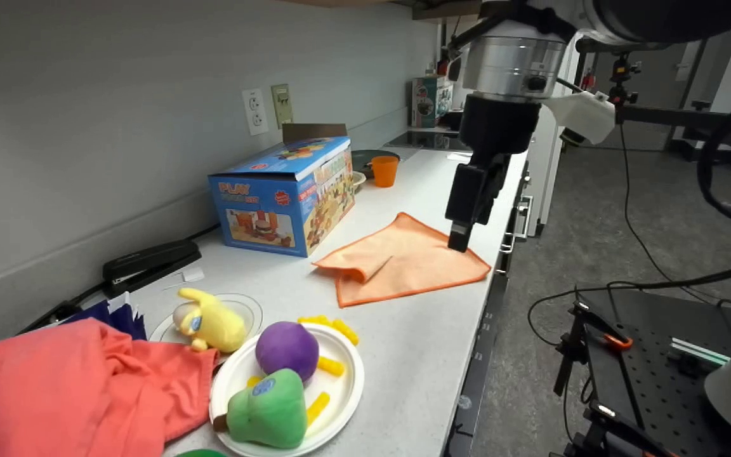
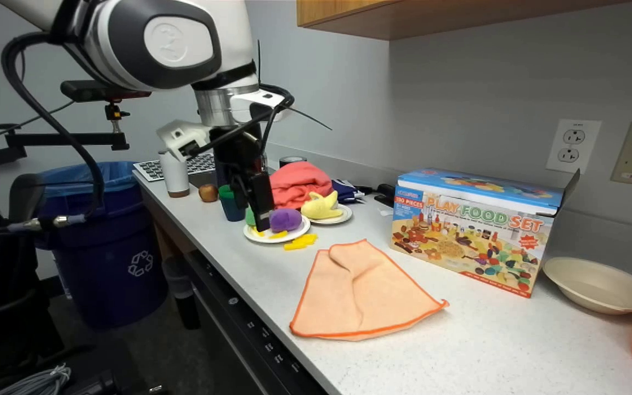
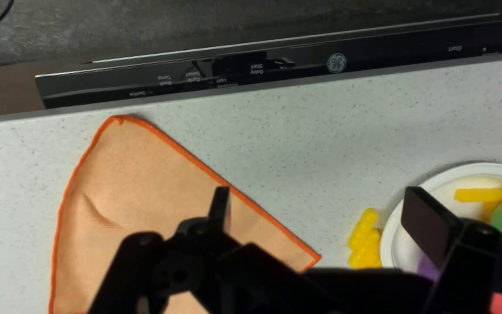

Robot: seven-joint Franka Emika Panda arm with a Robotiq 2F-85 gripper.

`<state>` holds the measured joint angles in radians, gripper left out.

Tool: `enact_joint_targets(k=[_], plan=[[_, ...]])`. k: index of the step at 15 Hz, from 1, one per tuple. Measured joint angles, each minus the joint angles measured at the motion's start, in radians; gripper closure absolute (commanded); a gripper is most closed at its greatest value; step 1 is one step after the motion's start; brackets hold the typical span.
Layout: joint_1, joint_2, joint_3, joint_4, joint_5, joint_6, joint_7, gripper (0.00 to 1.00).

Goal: Scrunch the orange towel

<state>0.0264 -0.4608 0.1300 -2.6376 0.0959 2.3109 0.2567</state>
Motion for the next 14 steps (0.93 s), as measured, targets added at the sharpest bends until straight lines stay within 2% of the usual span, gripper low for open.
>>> enact_joint_targets(k=[3, 7, 11, 14], plan=[[-0.029, 0.068, -0.009, 0.058, -0.047, -0.016, 0.001, 0.00], [-0.033, 0.113, -0.013, 0.100, -0.050, -0.040, 0.008, 0.00], [-0.037, 0.115, -0.021, 0.085, -0.060, -0.036, 0.010, 0.00], [-0.071, 0.119, -0.047, 0.048, -0.088, -0.009, 0.033, 0.00]])
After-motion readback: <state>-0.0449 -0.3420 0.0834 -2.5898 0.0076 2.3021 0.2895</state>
